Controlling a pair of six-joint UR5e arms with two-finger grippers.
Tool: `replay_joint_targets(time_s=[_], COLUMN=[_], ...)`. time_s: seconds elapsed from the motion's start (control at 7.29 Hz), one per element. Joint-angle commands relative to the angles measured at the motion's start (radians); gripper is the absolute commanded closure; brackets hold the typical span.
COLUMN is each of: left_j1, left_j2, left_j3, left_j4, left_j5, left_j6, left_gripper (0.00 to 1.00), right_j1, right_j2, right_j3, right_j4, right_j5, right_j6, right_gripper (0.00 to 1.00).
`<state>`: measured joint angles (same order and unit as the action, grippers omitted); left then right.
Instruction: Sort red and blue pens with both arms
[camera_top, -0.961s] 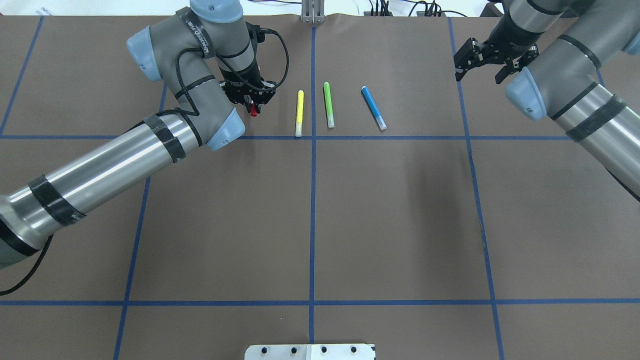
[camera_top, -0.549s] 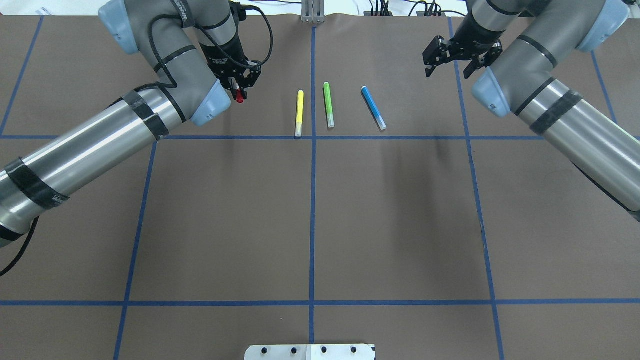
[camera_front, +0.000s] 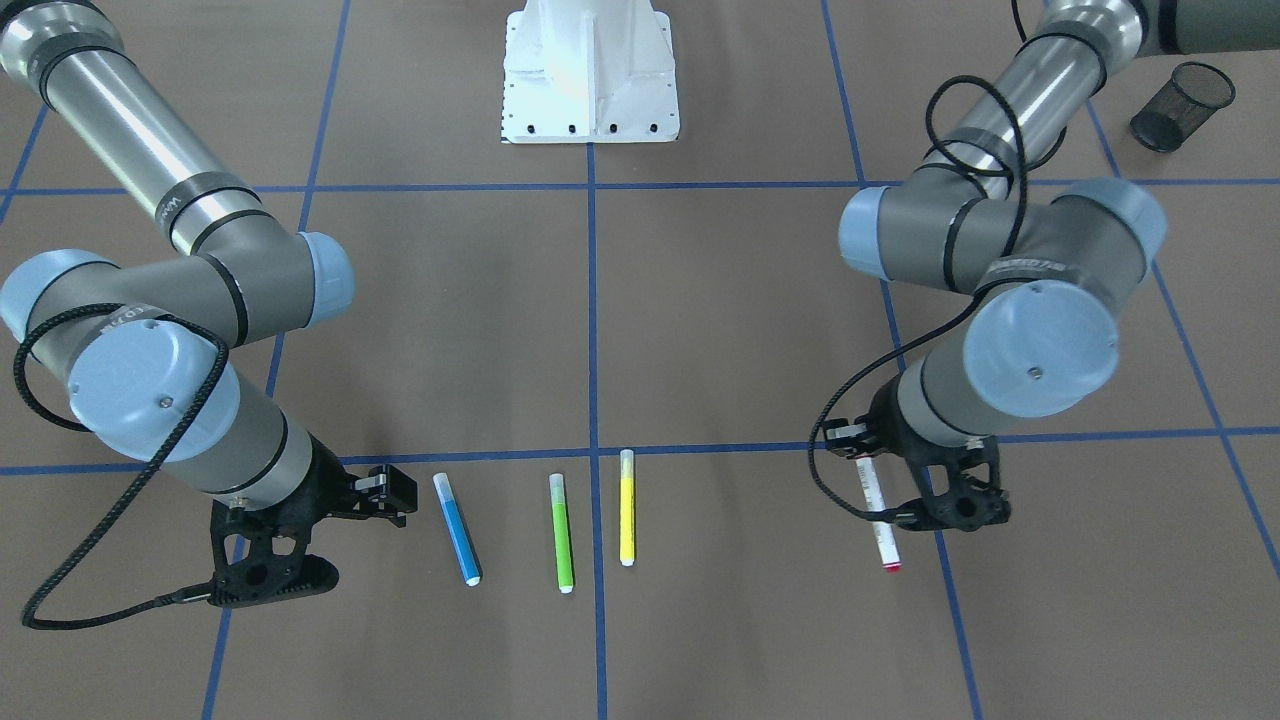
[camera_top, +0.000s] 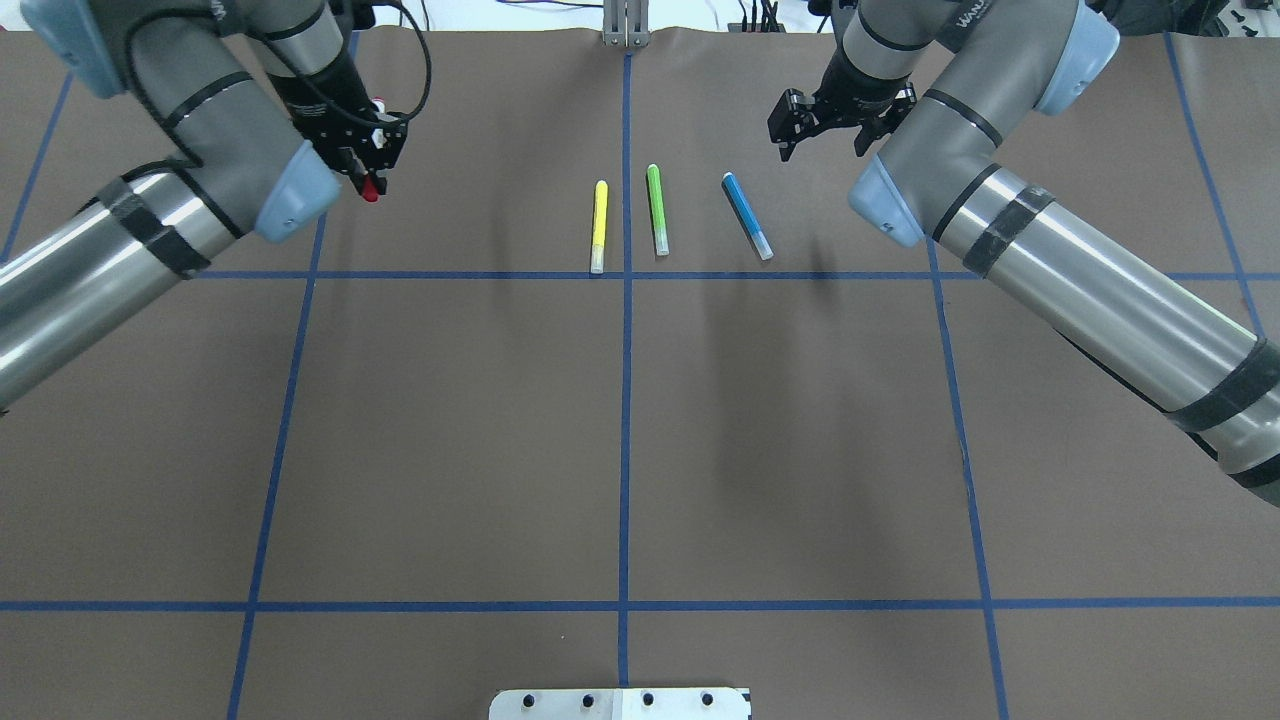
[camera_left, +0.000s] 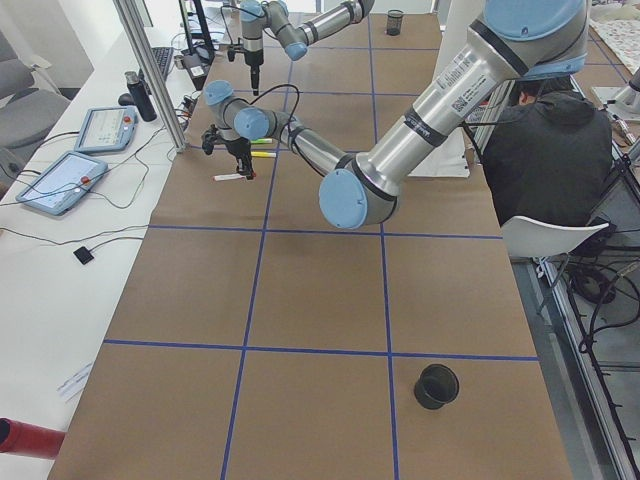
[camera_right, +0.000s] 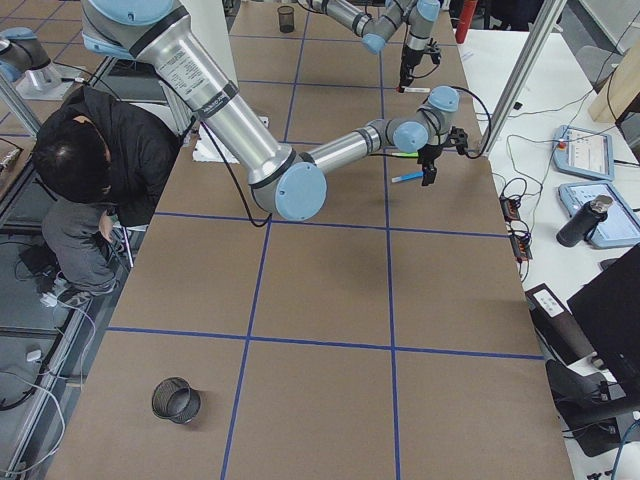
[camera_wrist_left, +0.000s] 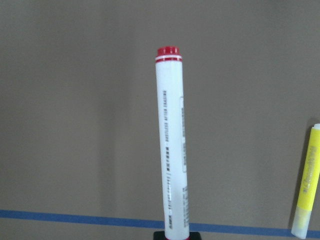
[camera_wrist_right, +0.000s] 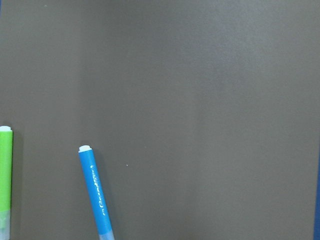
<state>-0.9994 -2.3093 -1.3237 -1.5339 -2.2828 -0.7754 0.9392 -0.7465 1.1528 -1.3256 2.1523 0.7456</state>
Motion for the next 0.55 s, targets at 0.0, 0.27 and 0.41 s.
replay_joint_targets(time_s=[0.0, 0.27, 0.41], left_j1=[-0.106, -0.160, -0.160], left_j2=[0.114, 0.151, 0.156], left_j3=[-0.049, -0.045, -0.043], left_j4=[0.008, 0.009, 0.008], left_j5=[0.002, 0.000, 0.000], left_j6=[0.136, 0.231, 0.235], left_gripper=[1.00, 1.00, 1.00], right_j1=[-0.020, -0.055, -0.072], right_j2=[0.024, 0.053, 0.049], right_j3=[-0.018, -0.083, -0.091], right_j4=[0.002, 0.002, -0.001], right_j5=[-0.017, -0.018, -0.018], right_j6=[0.000, -0.050, -0.095], right_gripper=[0.02, 0.08, 0.11])
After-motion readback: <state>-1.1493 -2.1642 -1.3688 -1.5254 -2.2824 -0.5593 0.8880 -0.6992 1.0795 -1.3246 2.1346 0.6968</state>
